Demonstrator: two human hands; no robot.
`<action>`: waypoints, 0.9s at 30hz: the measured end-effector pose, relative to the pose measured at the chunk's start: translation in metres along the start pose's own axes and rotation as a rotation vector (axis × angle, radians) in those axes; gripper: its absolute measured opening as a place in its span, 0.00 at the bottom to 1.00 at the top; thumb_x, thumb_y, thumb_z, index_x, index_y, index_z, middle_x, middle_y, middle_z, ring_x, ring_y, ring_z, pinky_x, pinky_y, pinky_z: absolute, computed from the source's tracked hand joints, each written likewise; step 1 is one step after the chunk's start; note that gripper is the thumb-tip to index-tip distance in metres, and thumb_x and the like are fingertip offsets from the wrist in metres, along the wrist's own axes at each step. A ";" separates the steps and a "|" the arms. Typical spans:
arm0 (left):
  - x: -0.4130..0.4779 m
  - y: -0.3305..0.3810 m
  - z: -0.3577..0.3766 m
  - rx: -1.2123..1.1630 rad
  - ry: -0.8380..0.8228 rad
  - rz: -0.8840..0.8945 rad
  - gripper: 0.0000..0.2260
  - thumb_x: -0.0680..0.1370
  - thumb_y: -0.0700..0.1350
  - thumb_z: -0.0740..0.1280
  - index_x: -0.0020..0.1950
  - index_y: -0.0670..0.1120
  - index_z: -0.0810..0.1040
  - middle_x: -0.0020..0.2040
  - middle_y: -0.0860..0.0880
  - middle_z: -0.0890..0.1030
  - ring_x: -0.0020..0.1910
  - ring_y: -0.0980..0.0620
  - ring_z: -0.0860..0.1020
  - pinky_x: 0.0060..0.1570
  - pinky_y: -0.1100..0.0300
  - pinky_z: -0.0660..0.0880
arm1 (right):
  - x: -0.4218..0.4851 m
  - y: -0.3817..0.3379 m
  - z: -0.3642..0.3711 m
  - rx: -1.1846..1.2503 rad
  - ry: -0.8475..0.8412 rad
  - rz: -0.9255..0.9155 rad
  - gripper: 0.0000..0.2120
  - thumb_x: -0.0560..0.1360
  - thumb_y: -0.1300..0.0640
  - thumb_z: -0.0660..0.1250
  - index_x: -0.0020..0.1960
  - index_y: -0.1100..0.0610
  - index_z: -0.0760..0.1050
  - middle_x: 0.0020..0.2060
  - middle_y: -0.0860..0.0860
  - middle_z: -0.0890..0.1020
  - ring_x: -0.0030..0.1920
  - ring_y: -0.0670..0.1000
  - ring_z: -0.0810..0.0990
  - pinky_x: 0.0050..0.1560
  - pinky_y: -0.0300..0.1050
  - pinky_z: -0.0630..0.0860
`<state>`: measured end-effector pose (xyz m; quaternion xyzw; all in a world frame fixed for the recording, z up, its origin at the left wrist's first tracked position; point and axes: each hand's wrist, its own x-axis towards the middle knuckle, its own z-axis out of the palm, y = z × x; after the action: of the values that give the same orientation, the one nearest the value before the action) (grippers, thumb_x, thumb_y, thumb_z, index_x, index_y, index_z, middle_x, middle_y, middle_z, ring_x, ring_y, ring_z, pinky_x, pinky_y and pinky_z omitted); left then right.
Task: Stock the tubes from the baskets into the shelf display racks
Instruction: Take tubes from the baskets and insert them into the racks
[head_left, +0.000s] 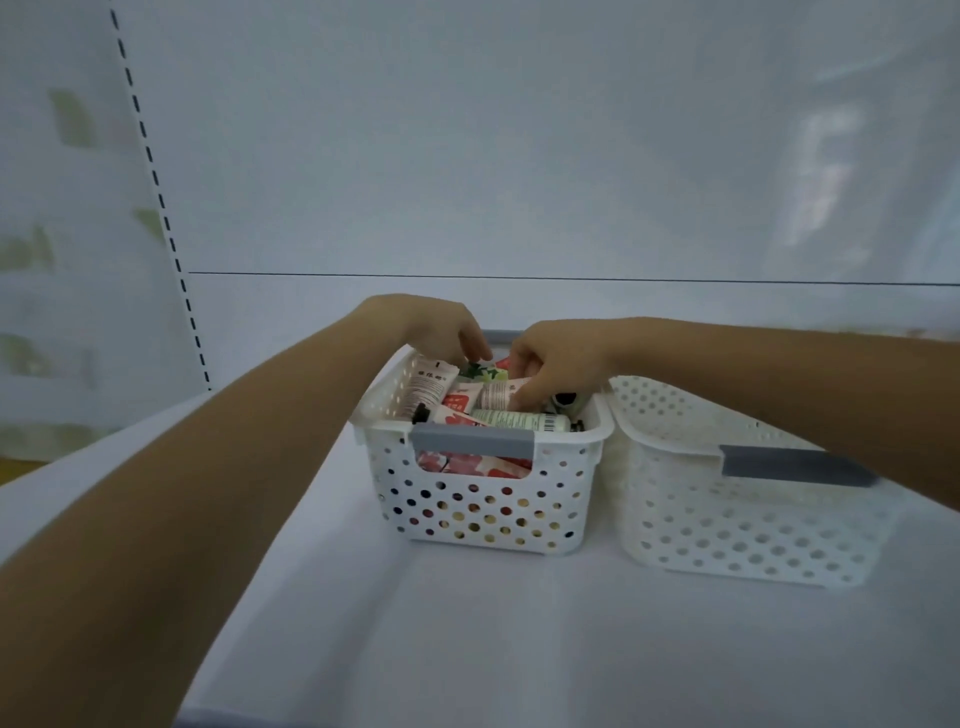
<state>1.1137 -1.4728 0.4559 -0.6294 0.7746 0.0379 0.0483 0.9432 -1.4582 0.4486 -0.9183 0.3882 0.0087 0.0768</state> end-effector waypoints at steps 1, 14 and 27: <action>0.002 0.001 0.000 0.012 -0.012 0.001 0.19 0.77 0.41 0.64 0.68 0.51 0.71 0.65 0.52 0.75 0.61 0.54 0.73 0.59 0.60 0.67 | -0.001 0.001 -0.002 0.038 0.014 0.004 0.11 0.73 0.49 0.69 0.52 0.53 0.74 0.43 0.44 0.75 0.41 0.43 0.72 0.38 0.34 0.69; 0.006 0.005 -0.009 -0.357 0.262 0.052 0.09 0.76 0.52 0.66 0.52 0.49 0.78 0.49 0.53 0.78 0.42 0.59 0.77 0.40 0.63 0.71 | -0.037 0.051 -0.045 0.840 0.338 -0.005 0.04 0.76 0.62 0.63 0.50 0.59 0.76 0.44 0.53 0.82 0.41 0.48 0.83 0.46 0.40 0.81; 0.007 0.125 -0.055 -1.159 0.516 0.125 0.11 0.74 0.44 0.70 0.51 0.43 0.72 0.42 0.46 0.82 0.33 0.52 0.83 0.33 0.63 0.79 | -0.097 0.143 -0.052 1.063 0.749 0.084 0.07 0.75 0.58 0.67 0.52 0.57 0.72 0.41 0.52 0.81 0.36 0.47 0.82 0.33 0.38 0.79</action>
<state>0.9888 -1.4608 0.5092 -0.4961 0.6503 0.3008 -0.4903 0.7708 -1.4950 0.4878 -0.6800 0.3758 -0.5020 0.3799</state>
